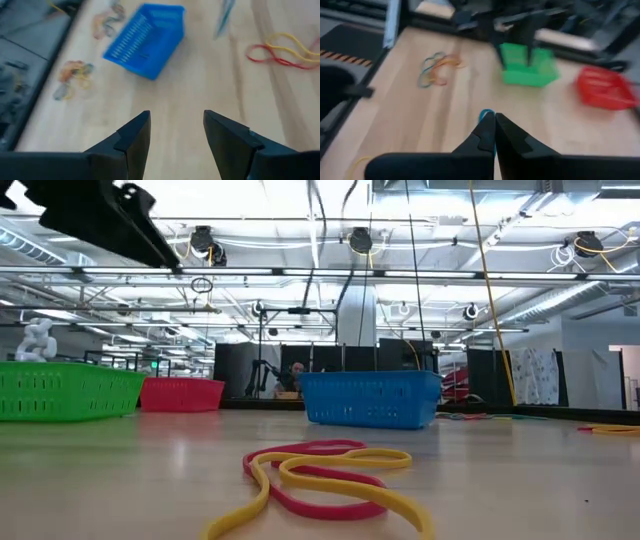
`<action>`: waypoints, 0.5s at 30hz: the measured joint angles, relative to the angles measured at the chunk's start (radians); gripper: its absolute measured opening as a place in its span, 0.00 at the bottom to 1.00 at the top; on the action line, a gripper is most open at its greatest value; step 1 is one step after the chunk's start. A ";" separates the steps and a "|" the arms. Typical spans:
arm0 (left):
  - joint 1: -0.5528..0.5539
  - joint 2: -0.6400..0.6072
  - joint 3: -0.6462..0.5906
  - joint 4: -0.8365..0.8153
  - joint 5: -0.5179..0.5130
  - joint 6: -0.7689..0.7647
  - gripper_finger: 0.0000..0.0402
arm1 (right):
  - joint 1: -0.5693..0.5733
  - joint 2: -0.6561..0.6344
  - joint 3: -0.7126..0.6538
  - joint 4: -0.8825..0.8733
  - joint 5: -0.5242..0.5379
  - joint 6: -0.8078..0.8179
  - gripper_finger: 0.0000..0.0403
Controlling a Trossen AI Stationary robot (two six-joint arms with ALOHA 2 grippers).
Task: Sort rubber bands into baskets
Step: Put the blue rubber band into the blue bin
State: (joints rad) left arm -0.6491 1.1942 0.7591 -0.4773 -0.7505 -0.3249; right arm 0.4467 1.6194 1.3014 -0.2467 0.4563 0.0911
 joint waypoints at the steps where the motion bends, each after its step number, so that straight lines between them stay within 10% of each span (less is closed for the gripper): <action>1: -0.010 -0.023 -0.010 0.003 -0.033 -0.009 0.48 | 0.003 -0.022 0.000 -0.011 0.029 -0.002 0.00; 15: -0.033 -0.120 -0.051 0.058 -0.078 -0.061 0.48 | -0.155 -0.123 0.001 -0.240 0.205 0.033 0.00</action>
State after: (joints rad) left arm -0.6818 1.0744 0.7082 -0.4194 -0.8288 -0.3862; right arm 0.2922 1.4963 1.3025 -0.4869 0.6609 0.1237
